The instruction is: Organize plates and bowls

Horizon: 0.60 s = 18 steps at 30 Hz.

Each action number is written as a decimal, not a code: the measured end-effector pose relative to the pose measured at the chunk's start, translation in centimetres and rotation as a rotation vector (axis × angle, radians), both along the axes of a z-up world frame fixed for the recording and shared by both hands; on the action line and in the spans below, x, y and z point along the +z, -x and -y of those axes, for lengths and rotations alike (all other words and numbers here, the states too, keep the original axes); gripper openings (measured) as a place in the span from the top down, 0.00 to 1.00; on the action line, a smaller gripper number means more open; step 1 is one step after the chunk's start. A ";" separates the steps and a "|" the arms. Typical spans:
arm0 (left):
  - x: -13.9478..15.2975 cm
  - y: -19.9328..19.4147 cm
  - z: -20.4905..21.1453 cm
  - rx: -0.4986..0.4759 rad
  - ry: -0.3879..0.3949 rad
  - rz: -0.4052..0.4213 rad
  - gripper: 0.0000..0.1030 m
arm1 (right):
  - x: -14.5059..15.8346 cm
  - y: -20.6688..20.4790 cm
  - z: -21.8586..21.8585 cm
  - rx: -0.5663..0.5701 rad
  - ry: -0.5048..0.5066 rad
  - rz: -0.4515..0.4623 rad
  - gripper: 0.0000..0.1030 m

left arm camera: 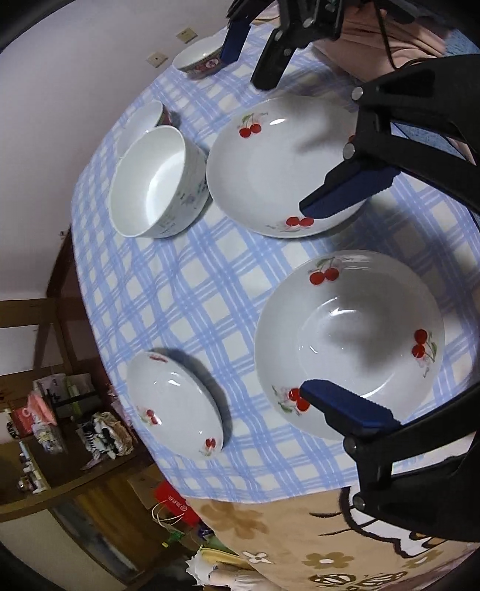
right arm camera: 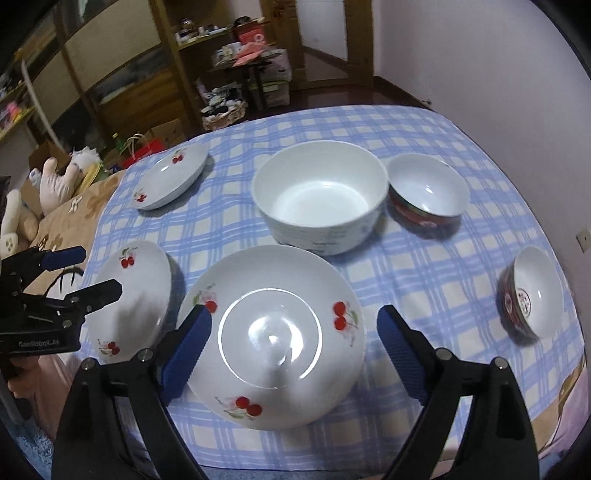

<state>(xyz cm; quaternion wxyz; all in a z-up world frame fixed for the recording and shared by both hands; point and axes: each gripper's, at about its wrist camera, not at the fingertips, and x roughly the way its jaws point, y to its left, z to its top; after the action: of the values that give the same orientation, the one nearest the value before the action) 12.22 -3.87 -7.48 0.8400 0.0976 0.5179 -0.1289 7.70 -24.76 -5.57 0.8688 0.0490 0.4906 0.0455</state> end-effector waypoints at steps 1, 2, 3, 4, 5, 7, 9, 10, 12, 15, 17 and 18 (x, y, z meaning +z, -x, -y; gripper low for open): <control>-0.2 -0.5 0.3 -0.005 -0.001 -0.008 0.15 | -0.2 0.1 0.3 -0.015 -0.004 -0.003 0.07; -0.3 -0.8 0.5 -0.008 0.002 -0.011 0.15 | -0.3 0.1 0.7 -0.029 -0.009 -0.003 0.07; -0.4 -1.1 0.7 -0.015 0.009 -0.018 0.15 | -0.5 0.3 0.9 -0.039 -0.011 -0.002 0.07; -0.5 -1.5 0.9 -0.024 0.014 -0.031 0.15 | -0.6 0.2 1.2 -0.050 -0.014 -0.002 0.07; -0.7 -1.8 1.1 -0.038 0.015 -0.048 0.15 | -0.8 0.2 1.5 -0.061 -0.016 -0.003 0.07; -1.1 -2.5 1.6 -0.074 0.016 -0.069 0.15 | -1.2 0.1 1.9 -0.080 -0.024 -0.012 0.07; -1.5 -3.0 2.2 -0.084 -0.003 -0.069 0.15 | -1.6 0.0 2.4 -0.097 -0.041 -0.023 0.07; -1.7 -3.2 2.5 -0.093 -0.010 -0.066 0.15 | -1.9 -0.1 2.5 -0.104 -0.050 -0.028 0.07; -2.2 -3.7 3.1 -0.108 -0.007 -0.073 0.15 | -2.4 -0.3 2.7 -0.117 -0.058 -0.038 0.07; -3.1 -4.2 4.1 -0.126 0.005 -0.093 0.15 | -3.3 -0.5 2.9 -0.132 -0.055 -0.051 0.07; -3.8 -4.2 4.8 -0.145 0.006 -0.107 0.15 | -4.0 -0.7 3.0 -0.143 -0.058 -0.068 0.07; -4.1 -4.2 5.2 -0.151 0.003 -0.110 0.15 | -4.3 -0.7 3.1 -0.146 -0.059 -0.075 0.07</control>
<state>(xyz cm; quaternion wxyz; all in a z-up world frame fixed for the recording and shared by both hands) 16.42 -9.02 -11.61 0.7984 0.1278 0.5543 -0.1977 8.45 -27.83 -9.86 0.8491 0.1119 0.5162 -0.0051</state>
